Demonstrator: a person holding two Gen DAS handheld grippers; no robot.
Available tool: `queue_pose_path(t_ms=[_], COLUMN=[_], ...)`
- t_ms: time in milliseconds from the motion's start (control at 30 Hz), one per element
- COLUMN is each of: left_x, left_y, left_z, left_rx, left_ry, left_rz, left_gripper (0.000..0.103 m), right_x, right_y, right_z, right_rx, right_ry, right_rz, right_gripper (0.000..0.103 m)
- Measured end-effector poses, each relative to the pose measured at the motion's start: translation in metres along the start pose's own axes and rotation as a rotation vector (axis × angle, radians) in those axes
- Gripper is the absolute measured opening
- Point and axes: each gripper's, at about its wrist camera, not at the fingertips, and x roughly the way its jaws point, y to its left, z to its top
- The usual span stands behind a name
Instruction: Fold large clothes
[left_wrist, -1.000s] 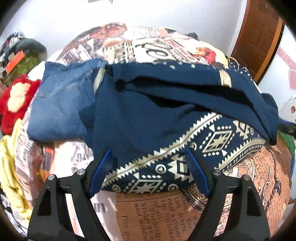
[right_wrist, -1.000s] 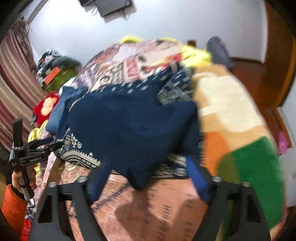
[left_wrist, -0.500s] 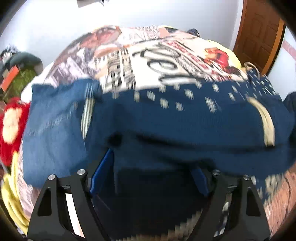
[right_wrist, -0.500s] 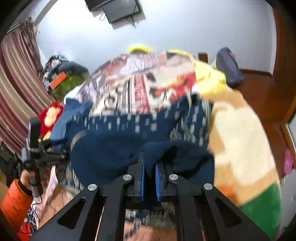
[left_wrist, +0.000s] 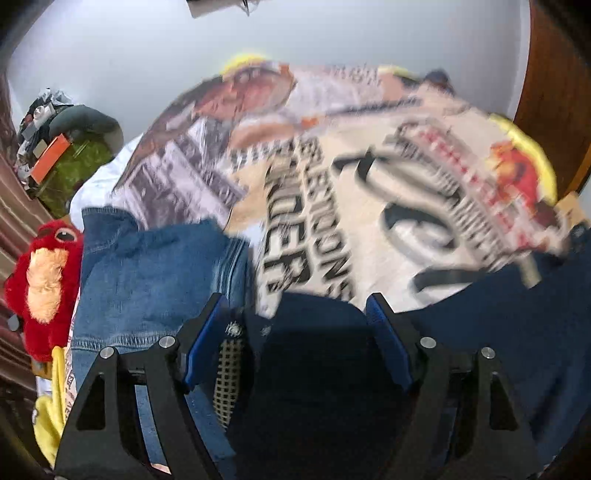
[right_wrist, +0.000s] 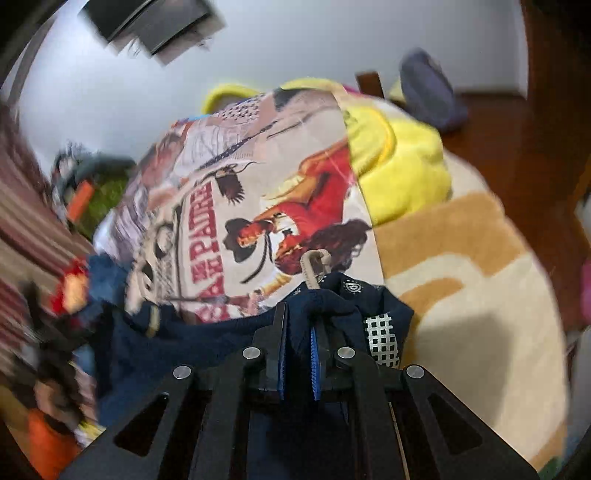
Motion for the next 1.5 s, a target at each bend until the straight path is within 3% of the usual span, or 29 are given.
queue_pose_path(t_ms=[100, 167, 233, 300, 500, 633, 700, 900, 967, 1067, 1200, 1267, 1300, 1333, 1433, 1500], left_x=[0.007, 0.008, 0.007, -0.001, -0.058, -0.097, -0.111, -0.118, -0.109, -0.088, -0.079, -0.080, -0.080, -0.081, -0.086, -0.091], left_y=[0.011, 0.016, 0.016, 0.016, 0.027, 0.021, 0.012, -0.023, -0.031, -0.043, -0.044, -0.040, -0.036, -0.034, -0.023, -0.013], left_z=[-0.012, -0.015, -0.016, -0.014, -0.015, -0.032, -0.045, -0.086, -0.096, -0.113, -0.131, -0.134, -0.135, -0.138, -0.143, -0.148], left_rx=[-0.034, -0.066, -0.069, -0.080, -0.112, -0.059, -0.019, 0.052, 0.062, 0.094, 0.127, 0.111, 0.103, 0.098, 0.076, 0.054], left_ry=[0.005, 0.011, 0.015, 0.009, -0.092, -0.124, -0.124, -0.074, -0.047, 0.000, -0.026, -0.026, -0.026, -0.027, -0.030, -0.033], left_rz=[-0.029, -0.043, -0.034, -0.019, -0.076, -0.156, -0.203, -0.307, -0.317, -0.269, -0.220, -0.223, -0.228, -0.230, -0.226, -0.212], left_gripper=[0.078, 0.078, 0.078, 0.076, 0.075, 0.075, 0.075, 0.075, 0.075, 0.076, 0.083, 0.083, 0.083, 0.084, 0.085, 0.084], right_x=[-0.014, -0.029, -0.056, -0.075, -0.099, -0.092, -0.083, -0.045, -0.022, 0.006, 0.013, 0.008, 0.005, 0.001, -0.009, -0.019], right_y=[-0.021, -0.035, -0.048, -0.053, -0.007, 0.046, 0.077, 0.154, 0.167, 0.169, 0.147, 0.129, 0.121, 0.110, 0.071, 0.053], right_z=[0.010, 0.017, 0.026, 0.029, -0.009, -0.049, -0.072, -0.133, -0.150, -0.168, -0.171, -0.169, -0.167, -0.164, -0.149, -0.147], right_rx=[0.099, 0.141, 0.136, 0.092, -0.207, -0.371, -0.427, -0.585, -0.636, -0.695, -0.677, -0.654, -0.638, -0.612, -0.460, -0.413], right_ry=[-0.005, -0.034, -0.136, -0.160, -0.142, -0.132, -0.115, -0.032, 0.002, 0.030, -0.007, -0.034, -0.065, -0.095, -0.020, -0.019], right_rz=[0.103, 0.098, -0.109, -0.239, -0.318, -0.248, -0.169, -0.035, -0.078, -0.190, -0.303, -0.362, -0.402, -0.442, -0.339, -0.327], right_gripper=[0.007, 0.007, 0.007, 0.007, 0.007, 0.007, 0.007, 0.007, 0.007, 0.007, 0.009, 0.038, 0.078, 0.101, 0.103, 0.103])
